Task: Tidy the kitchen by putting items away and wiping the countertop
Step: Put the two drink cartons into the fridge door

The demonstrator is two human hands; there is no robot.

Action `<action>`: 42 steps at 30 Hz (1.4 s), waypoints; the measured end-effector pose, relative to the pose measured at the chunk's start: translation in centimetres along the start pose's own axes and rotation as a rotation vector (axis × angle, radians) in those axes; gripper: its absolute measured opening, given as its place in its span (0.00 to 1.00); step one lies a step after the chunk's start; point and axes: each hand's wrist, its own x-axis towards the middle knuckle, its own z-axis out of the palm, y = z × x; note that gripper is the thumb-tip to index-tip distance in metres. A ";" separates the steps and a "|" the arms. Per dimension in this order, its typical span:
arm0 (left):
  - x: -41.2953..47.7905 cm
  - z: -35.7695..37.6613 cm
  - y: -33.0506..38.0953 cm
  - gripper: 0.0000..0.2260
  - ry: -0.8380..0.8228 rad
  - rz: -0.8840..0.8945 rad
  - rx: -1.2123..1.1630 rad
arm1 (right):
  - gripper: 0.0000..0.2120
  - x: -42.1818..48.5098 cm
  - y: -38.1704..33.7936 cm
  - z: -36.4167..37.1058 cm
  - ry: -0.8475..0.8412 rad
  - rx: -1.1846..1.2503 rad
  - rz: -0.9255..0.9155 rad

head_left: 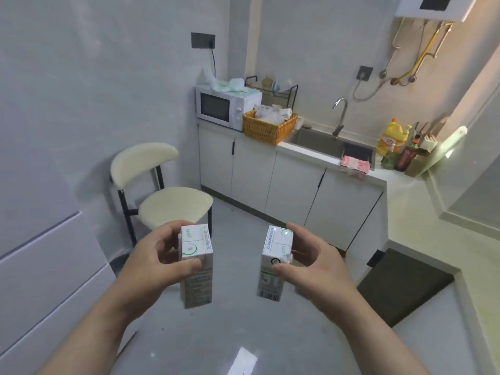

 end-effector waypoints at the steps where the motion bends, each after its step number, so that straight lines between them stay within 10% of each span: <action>1: -0.4 -0.7 0.3 0.31 0.027 0.003 0.005 | 0.43 0.5 -0.4 0.5 -0.040 0.013 -0.016; 21: -13.6 -3.7 4.6 0.28 0.796 0.079 0.183 | 0.30 6.6 -6.9 9.9 -0.798 0.092 -0.365; 31: -20.0 -6.7 5.4 0.42 1.037 0.132 0.197 | 0.30 4.7 -11.1 17.7 -1.065 0.041 -0.482; 42: -20.4 -20.7 7.6 0.22 1.150 0.233 0.197 | 0.31 3.3 -18.8 31.4 -1.175 0.038 -0.551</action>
